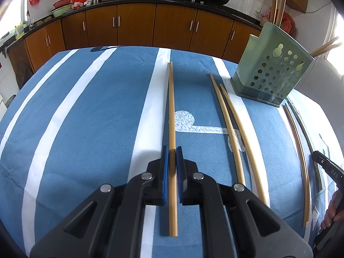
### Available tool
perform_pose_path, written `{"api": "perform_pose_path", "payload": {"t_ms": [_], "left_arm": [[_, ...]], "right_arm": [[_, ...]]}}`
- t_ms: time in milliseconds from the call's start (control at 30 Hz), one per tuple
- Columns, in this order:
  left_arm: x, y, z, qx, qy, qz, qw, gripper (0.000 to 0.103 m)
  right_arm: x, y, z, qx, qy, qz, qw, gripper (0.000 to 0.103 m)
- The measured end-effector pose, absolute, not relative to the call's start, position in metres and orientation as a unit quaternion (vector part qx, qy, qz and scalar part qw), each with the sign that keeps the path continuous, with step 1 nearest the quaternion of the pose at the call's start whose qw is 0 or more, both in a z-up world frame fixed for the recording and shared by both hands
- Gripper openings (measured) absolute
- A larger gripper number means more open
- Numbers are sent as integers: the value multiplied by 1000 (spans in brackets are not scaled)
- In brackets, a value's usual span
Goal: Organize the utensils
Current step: 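Hold the grasped chopsticks closed in both tools above the table, then lift the held chopsticks with both tools and carry them over the green holder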
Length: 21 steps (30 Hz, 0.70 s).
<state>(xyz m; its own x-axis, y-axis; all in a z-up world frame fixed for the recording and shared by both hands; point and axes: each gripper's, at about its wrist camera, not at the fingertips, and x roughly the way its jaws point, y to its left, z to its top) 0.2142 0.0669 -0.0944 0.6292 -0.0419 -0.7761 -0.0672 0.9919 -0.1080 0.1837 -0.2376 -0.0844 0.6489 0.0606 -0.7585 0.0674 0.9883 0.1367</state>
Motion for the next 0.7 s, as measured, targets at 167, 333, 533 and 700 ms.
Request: {"api": "perform_pose_path", "payload": {"t_ms": [167,333,533,700], "left_arm": [[202,61,-94,-47,433,5,900,10],[196,57,-94,-31,434,6,900,9],[192,56,-88,-22,436,4,900,8],[183,62,-55,-42,398,-1,916,8]], "right_arm": [[176,-234,-84,63,420,-2,905,9],[174,-236,-85,70,419,5,905,8],[163,-244,-63,83,385,3,919,7],[157,-254,-32,95,341,2,935,7]]}}
